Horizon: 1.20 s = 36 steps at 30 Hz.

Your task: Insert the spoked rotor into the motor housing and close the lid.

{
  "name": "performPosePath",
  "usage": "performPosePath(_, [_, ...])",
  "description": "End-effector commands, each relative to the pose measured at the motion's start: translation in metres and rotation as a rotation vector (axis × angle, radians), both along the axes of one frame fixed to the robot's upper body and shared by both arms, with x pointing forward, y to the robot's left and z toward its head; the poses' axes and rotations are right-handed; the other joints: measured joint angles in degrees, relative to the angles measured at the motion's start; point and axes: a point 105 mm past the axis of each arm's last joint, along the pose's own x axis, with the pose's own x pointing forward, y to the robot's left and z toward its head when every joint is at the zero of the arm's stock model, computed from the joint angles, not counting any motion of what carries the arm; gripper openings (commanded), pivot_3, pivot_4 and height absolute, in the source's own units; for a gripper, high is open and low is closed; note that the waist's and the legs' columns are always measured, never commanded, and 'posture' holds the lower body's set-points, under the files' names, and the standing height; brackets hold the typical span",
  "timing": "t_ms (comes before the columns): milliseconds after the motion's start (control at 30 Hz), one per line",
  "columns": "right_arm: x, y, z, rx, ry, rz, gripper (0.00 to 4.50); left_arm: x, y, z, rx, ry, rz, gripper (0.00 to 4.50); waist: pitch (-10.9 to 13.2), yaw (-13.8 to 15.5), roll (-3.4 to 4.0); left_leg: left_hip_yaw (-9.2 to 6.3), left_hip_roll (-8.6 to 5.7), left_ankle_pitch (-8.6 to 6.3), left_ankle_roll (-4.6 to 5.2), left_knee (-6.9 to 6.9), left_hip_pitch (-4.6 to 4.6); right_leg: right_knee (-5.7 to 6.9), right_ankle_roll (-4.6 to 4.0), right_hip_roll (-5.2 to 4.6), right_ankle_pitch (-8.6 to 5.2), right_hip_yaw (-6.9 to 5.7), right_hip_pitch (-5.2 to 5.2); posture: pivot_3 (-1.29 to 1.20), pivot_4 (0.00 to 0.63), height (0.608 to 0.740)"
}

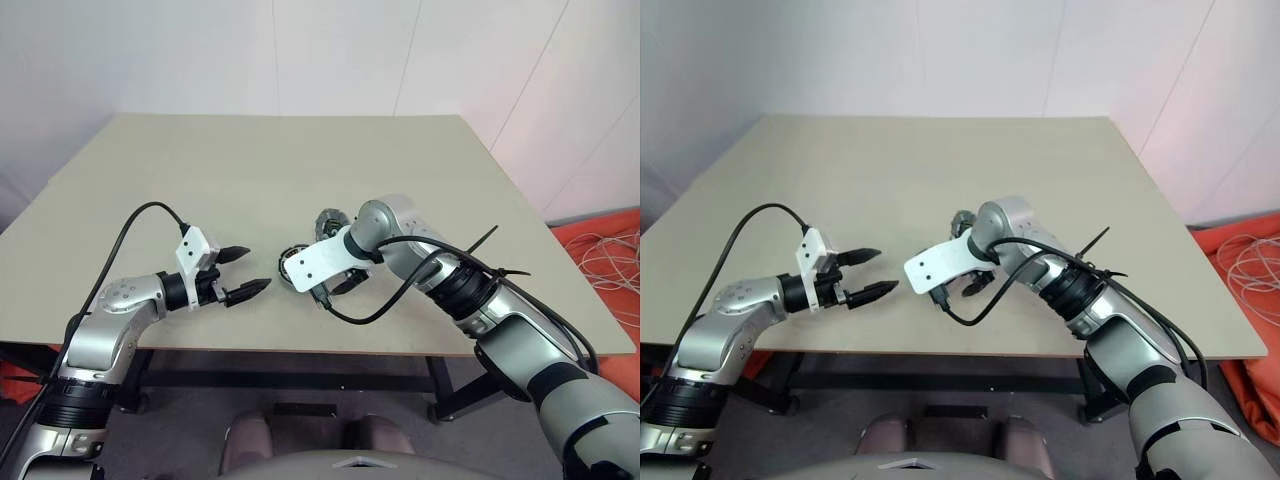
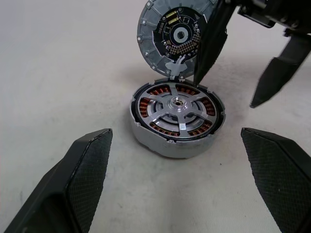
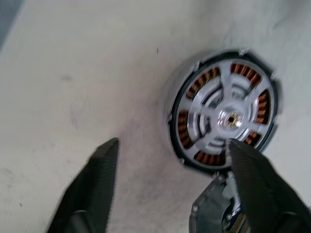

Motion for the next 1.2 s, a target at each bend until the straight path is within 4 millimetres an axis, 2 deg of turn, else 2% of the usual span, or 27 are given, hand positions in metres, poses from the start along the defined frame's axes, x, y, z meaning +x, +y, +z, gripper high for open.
performPosePath(33, [-0.006,0.004,0.023,0.055,-0.021,0.076,4.47,0.003,-0.003,0.013,-0.003,-0.057,-0.018,4.50,0.00,0.01,0.00,0.00,0.00,0.00,0.00,0.00,0.00,-0.01,0.00,0.00,0.00,0.00,0.00,0.00,0.000,0.740])
performPosePath(267, [0.002,-0.001,0.005,0.020,-0.112,0.192,4.47,0.004,-0.005,0.014,-0.002,-0.061,-0.024,4.50,0.00,0.03,0.00,0.00,-0.01,0.00,0.00,0.01,0.04,-0.01,0.03,-0.01,-0.01,0.00,0.03,0.00,0.000,0.740])
performPosePath(400, [0.016,-0.002,-0.003,-0.008,-0.187,0.211,4.47,0.004,-0.005,0.014,-0.003,-0.065,-0.022,4.50,0.00,-0.03,0.00,0.02,-0.03,0.01,-0.01,0.00,0.03,0.00,0.03,0.00,-0.02,0.00,0.01,0.00,0.000,0.740])
performPosePath(633, [0.027,-0.012,-0.012,-0.055,-0.175,0.192,4.47,0.003,-0.004,0.014,-0.003,-0.065,-0.016,4.50,0.00,-0.06,0.00,0.02,-0.04,0.00,0.00,0.00,-0.02,-0.02,0.00,0.00,0.00,0.00,-0.02,0.00,0.000,0.740])
performPosePath(833, [0.029,-0.018,-0.017,-0.075,-0.160,0.191,4.47,0.002,-0.005,0.014,-0.006,-0.065,-0.017,4.50,0.00,-0.05,0.00,0.02,-0.04,0.00,0.00,0.00,0.00,-0.01,0.01,0.00,0.00,0.00,0.00,0.00,0.000,0.740])
performPosePath(933, [0.027,-0.018,-0.019,-0.078,-0.153,0.200,3.86,0.003,-0.005,0.014,-0.006,-0.065,-0.018,4.50,0.00,-0.06,0.00,0.02,-0.04,0.00,0.00,0.01,0.01,-0.02,0.01,0.00,0.00,0.00,0.02,0.00,0.000,0.740])
performPosePath(1200, [0.027,-0.013,-0.021,-0.071,-0.155,0.211,1.12,0.004,-0.006,0.015,-0.008,-0.068,-0.019,4.50,-0.01,-0.07,-0.01,0.02,-0.04,0.00,0.00,0.00,0.04,-0.02,0.01,0.00,0.00,0.00,0.04,0.00,0.000,0.740])
